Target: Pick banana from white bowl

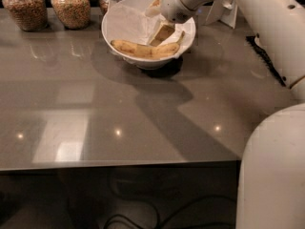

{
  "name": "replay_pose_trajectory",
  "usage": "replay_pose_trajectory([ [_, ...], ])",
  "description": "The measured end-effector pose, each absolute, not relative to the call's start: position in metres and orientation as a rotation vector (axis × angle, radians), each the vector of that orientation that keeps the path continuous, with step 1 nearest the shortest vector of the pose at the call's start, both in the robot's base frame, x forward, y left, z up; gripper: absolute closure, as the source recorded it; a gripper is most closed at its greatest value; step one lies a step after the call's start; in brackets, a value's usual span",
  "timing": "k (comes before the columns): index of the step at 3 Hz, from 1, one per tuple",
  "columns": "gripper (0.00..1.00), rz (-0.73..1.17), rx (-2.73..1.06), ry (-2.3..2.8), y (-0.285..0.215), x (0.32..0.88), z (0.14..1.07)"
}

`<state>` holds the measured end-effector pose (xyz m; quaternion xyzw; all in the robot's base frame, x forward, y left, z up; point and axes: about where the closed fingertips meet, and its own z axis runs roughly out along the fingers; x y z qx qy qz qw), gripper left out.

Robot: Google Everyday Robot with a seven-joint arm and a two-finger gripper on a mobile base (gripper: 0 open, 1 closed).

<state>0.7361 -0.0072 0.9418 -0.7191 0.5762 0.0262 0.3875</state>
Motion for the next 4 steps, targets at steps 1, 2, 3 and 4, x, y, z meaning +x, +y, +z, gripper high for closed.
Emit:
replay_pose_trajectory([
  [1,0.37,0.112,-1.888,1.508,0.000,0.733,0.910],
  [2,0.39,0.134,-1.922,1.545,0.004,0.736,0.888],
  [3,0.38,0.136,-1.945,1.581,0.008,0.745,0.869],
  [4,0.38,0.121,-1.955,1.623,0.009,0.759,0.854],
])
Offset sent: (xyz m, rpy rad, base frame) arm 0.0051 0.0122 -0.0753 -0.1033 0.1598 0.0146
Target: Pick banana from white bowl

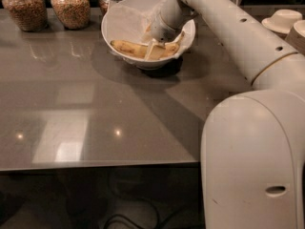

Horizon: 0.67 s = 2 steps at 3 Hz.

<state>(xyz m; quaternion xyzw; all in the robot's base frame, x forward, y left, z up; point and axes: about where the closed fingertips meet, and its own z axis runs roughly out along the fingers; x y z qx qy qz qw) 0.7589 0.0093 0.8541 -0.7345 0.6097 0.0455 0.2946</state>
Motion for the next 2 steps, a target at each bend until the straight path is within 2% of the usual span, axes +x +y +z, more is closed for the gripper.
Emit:
replay_pose_trajectory([
  [1,0.57,0.107,-1.960,1.658,0.0086,0.7678,0.8427],
  [2,0.80,0.086,-1.957,1.653,0.0056,0.7695,0.8516],
])
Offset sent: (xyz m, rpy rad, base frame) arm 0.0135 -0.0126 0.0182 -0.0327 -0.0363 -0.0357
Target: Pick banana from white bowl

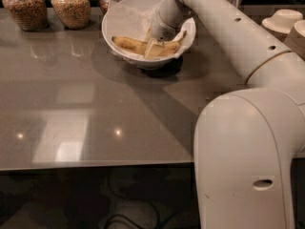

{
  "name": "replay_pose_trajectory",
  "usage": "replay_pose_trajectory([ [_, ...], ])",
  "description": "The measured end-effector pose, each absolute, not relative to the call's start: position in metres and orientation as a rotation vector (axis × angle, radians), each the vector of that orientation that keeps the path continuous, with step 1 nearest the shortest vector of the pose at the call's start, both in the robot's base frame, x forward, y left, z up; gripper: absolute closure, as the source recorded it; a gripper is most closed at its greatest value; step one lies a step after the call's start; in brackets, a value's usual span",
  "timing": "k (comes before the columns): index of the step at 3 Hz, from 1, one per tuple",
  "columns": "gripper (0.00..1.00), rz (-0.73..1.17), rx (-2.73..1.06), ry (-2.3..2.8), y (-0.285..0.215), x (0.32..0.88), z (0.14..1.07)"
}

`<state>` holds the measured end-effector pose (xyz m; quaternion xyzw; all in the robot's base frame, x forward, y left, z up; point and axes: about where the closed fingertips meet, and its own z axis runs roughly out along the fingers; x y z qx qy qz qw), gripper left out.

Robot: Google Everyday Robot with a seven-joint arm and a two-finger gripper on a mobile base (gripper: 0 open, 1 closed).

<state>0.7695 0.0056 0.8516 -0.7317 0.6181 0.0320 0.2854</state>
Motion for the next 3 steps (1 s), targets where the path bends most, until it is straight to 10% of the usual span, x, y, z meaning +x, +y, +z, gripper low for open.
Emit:
replay_pose_trajectory([
  [1,1.00,0.060,-1.954,1.623,0.000,0.761,0.876],
  [3,1.00,0.031,-1.974,1.531,-0.024,0.714,0.936],
])
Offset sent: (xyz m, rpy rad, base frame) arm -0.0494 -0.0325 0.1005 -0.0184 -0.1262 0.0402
